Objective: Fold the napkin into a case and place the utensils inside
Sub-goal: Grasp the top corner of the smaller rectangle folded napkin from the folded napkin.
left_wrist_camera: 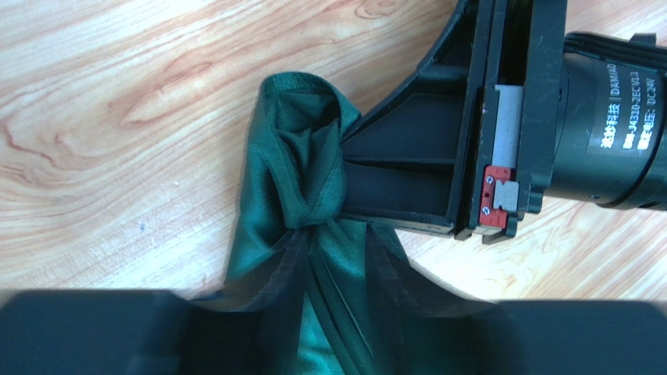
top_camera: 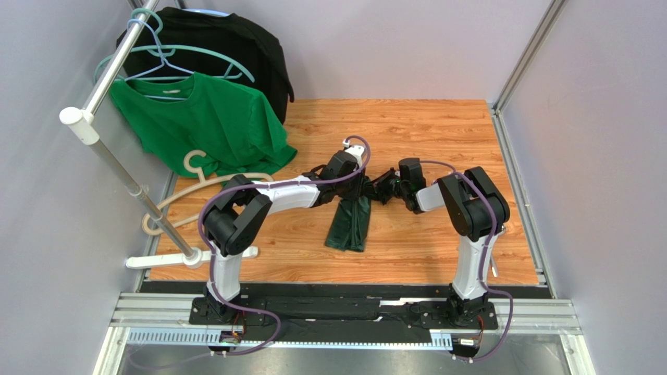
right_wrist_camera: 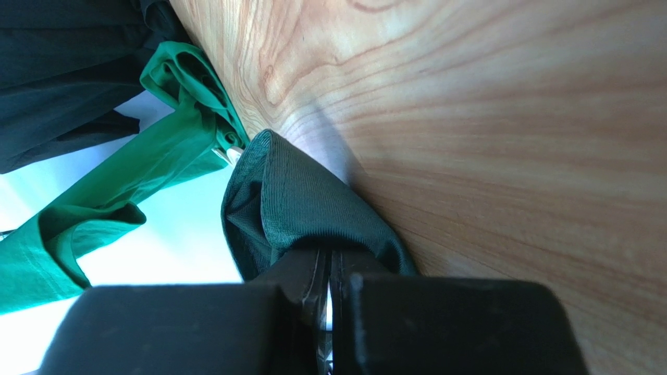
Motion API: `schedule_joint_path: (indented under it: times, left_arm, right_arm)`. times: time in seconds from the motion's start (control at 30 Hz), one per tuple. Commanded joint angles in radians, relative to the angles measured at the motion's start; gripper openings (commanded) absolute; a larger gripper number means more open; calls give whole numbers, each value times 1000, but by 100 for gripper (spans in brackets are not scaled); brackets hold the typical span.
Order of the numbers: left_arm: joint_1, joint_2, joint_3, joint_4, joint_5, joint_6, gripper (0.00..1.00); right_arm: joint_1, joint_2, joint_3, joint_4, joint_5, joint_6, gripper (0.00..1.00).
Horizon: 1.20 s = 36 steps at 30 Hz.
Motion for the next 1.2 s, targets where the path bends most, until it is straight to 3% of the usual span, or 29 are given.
schedule_joint_path:
  times: [0.0, 0.07, 0.13, 0.17, 0.33, 0.43, 0.57, 0.83, 1.07, 1.17]
  left_arm:
    - [-8, -54, -6, -78, 35, 30, 51]
    - [-6, -77, -20, -90, 34, 28, 73]
    - [-6, -106, -23, -124, 27, 24, 82]
    - [-6, -119, -36, -128, 21, 20, 93]
    - [0, -183, -80, -165, 6, 34, 99]
    - [9, -174, -86, -173, 6, 74, 99]
    - [37, -88, -52, -171, 110, 132, 99]
    - [41, 2, 14, -233, 113, 223, 98]
    - [43, 18, -12, -199, 112, 166, 76]
    - [49, 6, -38, -178, 100, 149, 67]
  right_arm:
    - [-6, 31, 11, -30, 102, 26, 0]
    - [-6, 37, 32, -58, 104, 13, 0]
    - [-4, 47, 51, -107, 99, -3, 0]
    - [-6, 51, 57, -110, 99, -7, 0]
    - [-1, 43, 79, -214, 131, -44, 0]
    - [0, 57, 95, -243, 124, -47, 0]
    - [8, 64, 115, -272, 130, -53, 0]
    - [11, 66, 145, -337, 133, -78, 0]
    - [11, 58, 230, -450, 111, -161, 2]
    - [13, 46, 256, -530, 95, -214, 16]
